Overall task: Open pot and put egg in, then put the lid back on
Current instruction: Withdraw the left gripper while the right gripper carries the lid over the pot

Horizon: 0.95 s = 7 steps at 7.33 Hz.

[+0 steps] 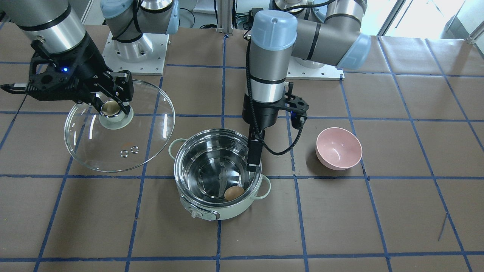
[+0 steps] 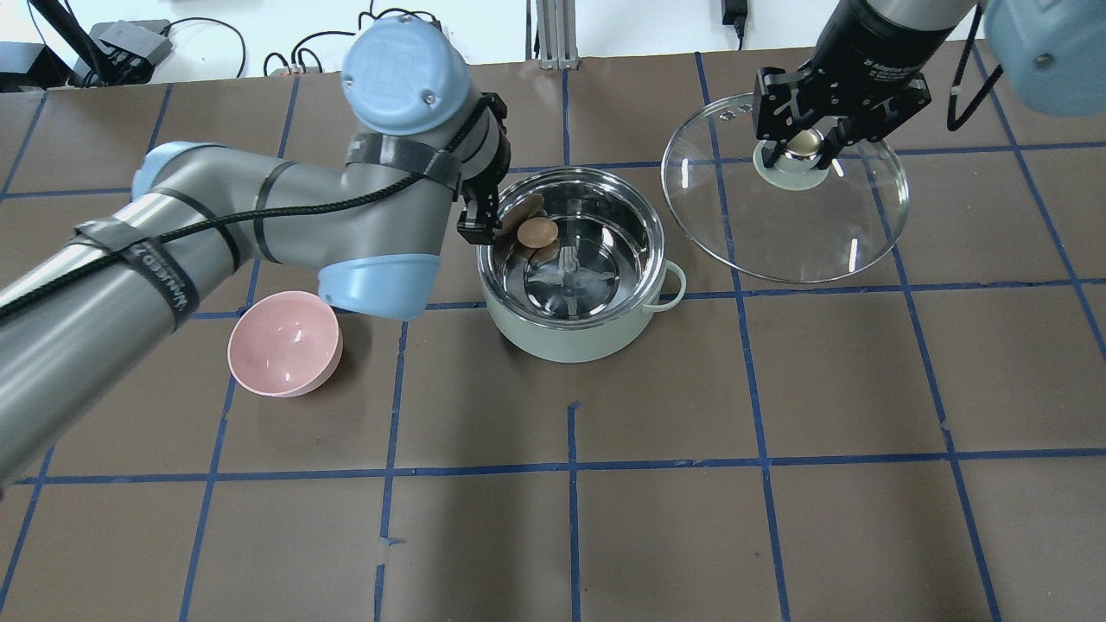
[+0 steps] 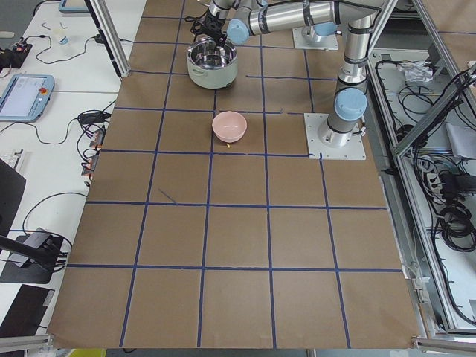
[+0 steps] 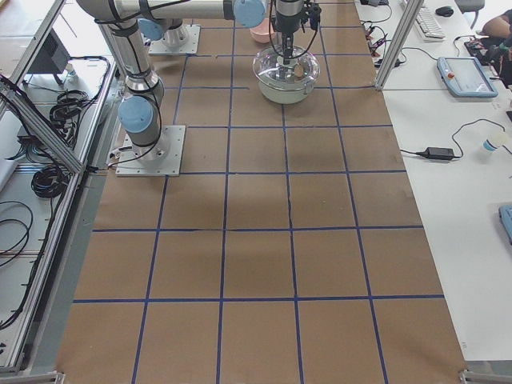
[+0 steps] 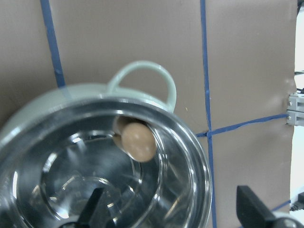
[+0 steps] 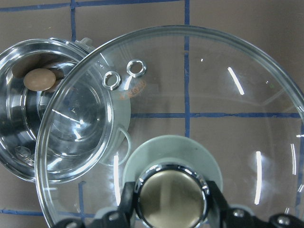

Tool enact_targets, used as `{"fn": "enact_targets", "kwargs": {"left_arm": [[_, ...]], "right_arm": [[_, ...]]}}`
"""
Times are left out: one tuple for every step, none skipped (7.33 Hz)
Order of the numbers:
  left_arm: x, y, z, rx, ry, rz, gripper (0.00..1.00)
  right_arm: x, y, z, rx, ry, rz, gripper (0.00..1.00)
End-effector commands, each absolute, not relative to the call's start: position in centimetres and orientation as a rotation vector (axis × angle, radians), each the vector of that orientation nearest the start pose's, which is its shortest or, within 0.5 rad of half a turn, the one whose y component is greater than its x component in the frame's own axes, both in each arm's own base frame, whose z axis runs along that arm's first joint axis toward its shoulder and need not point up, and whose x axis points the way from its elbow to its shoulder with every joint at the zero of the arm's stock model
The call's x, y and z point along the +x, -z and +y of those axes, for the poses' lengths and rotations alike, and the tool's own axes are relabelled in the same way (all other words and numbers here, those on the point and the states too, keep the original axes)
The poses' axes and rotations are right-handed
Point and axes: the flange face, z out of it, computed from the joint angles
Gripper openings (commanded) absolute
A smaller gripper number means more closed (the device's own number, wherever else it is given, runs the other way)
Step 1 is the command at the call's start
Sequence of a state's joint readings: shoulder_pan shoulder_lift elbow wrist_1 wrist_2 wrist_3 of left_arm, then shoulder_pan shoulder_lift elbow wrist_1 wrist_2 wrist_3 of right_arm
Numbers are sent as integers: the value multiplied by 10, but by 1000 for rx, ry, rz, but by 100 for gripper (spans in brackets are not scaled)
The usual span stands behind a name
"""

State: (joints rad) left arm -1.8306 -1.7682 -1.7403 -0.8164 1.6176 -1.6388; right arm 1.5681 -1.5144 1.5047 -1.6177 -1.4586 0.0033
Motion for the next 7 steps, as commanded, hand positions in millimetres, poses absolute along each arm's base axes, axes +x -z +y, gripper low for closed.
{"fn": "enact_targets", "kwargs": {"left_arm": [[-207, -426, -517, -1910, 441, 2699, 98], [-185, -441, -508, -1720, 375, 2772, 98], [-169, -456, -499, -1597, 350, 2816, 99], [-157, -460, -486, -1403, 253, 2883, 99], [-149, -470, -477, -1235, 247, 2931, 99], [-144, -475, -464, -1088, 182, 2966, 99], [-140, -480, -453, -821, 137, 3020, 99]], "right_arm": [[187, -483, -525, -10, 91, 3028, 39], [215, -475, -527, -26, 120, 3024, 39], [244, -467, -528, -78, 155, 3014, 39], [272, -456, -529, -22, 178, 2997, 39], [297, -444, -533, -4, 216, 2975, 40], [315, -430, -535, 2, 217, 2968, 40], [328, -417, -537, -4, 206, 2968, 40]]}}
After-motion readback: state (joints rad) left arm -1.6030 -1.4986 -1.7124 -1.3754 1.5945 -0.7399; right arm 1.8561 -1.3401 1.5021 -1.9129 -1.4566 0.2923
